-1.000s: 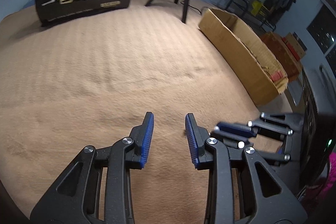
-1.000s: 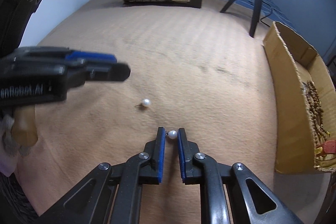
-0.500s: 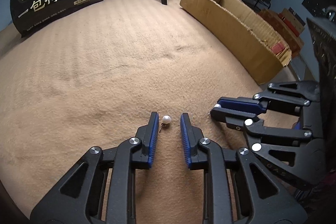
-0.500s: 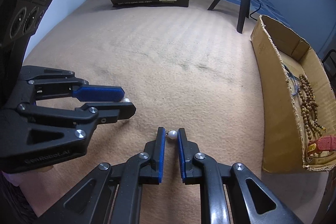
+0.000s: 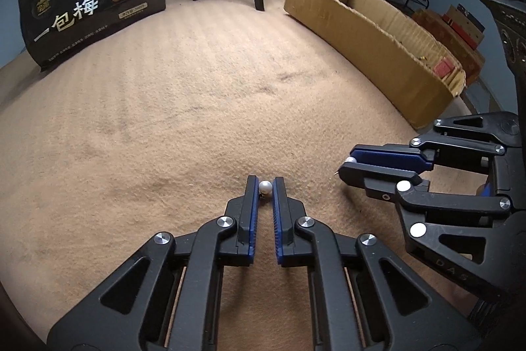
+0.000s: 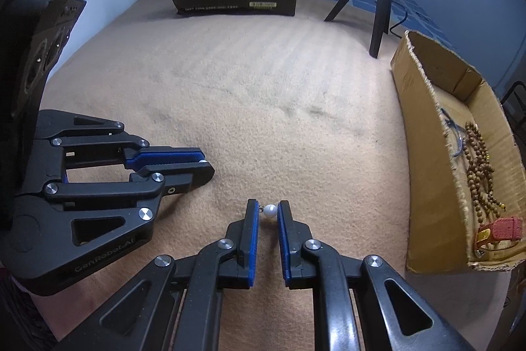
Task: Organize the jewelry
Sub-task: 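Carry both pearl earrings into the cardboard box and open both tools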
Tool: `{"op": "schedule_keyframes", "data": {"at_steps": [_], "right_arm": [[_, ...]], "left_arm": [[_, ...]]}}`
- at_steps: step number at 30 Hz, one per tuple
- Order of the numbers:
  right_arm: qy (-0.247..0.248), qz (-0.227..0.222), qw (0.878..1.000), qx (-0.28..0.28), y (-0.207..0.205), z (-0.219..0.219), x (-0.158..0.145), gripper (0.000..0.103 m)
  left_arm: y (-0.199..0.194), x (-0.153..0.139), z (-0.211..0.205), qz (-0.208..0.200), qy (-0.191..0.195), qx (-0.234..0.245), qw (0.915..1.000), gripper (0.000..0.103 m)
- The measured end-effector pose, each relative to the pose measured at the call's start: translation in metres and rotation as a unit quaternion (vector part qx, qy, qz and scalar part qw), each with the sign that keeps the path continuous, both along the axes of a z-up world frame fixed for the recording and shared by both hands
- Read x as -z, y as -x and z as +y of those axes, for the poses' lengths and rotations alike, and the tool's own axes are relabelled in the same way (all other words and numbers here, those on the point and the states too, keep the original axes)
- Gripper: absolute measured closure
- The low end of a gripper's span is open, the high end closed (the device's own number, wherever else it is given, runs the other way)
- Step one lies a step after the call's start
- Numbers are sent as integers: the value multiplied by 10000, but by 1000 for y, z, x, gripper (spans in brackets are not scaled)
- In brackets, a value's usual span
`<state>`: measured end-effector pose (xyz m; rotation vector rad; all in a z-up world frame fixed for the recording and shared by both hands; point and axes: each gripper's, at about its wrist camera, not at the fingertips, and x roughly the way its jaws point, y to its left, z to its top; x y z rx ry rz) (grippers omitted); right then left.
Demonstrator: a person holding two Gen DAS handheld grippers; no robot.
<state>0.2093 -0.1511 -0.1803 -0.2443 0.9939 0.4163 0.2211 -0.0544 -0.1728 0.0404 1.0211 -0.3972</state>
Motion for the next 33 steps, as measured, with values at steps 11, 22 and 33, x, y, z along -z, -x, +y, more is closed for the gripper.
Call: {"op": "schedule_keyframes", "data": {"at_steps": [11, 22, 33], "right_arm": [[-278, -549, 9978, 255, 1, -22, -50, 94], [-572, -987, 9902, 802, -14, -65, -93, 94], [-889, -1158, 9791, 1416, -34, -124, -113, 94]], "left_arm": [[2, -33, 12, -248, 370, -245, 9987, 97], [-10, -70, -5, -585, 761, -284, 9950, 97], [-39, -98, -49, -802, 993, -118, 9918, 97]]}}
